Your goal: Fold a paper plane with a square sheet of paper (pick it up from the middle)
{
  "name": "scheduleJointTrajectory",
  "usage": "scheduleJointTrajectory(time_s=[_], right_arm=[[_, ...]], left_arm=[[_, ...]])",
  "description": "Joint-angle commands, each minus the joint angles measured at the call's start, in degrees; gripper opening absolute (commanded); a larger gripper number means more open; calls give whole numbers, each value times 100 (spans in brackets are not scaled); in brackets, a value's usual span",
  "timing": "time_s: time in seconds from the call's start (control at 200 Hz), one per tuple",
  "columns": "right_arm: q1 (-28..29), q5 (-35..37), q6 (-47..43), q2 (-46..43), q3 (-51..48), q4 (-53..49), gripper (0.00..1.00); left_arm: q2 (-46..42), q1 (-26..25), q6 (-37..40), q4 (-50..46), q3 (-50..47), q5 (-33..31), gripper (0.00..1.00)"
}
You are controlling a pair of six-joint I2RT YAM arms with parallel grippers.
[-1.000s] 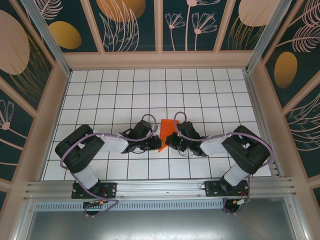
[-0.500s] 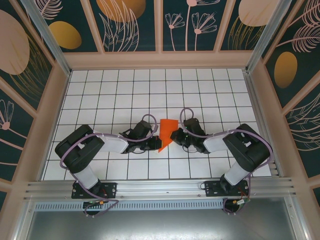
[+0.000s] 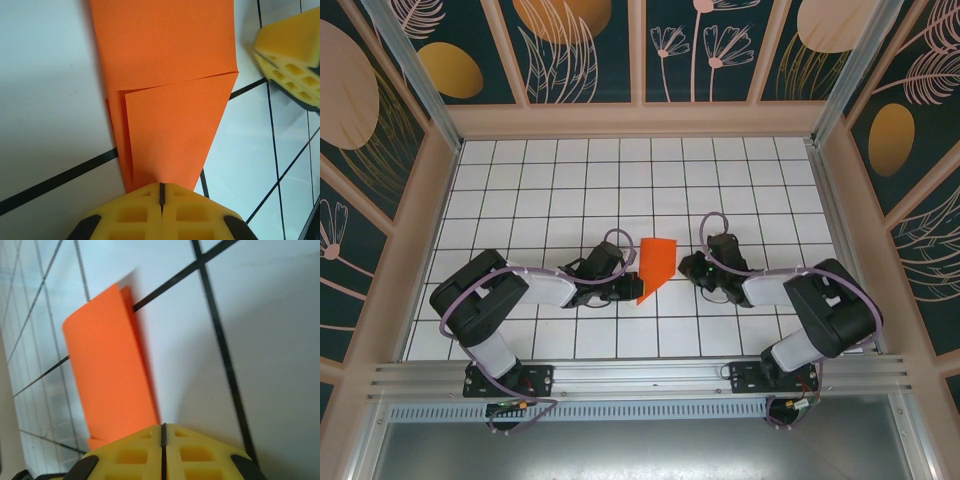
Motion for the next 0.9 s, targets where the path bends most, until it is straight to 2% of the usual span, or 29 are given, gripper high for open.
scheduleJointTrajectory(time_s=[0.0, 0.12, 0.405, 0.896], right_arm=[[148, 30, -162, -464, 72, -27, 12], [546, 31, -112, -421, 229, 17, 12], [1279, -81, 191, 482, 466, 372, 11], [1966, 312, 805, 740, 290, 373, 9]], left_arm=[[358, 19, 187, -981, -270, -652, 1], [351, 19, 190, -968, -262, -642, 1], [317, 19, 203, -1016, -208, -642, 1], [318, 19, 185, -1022, -201, -647, 1]])
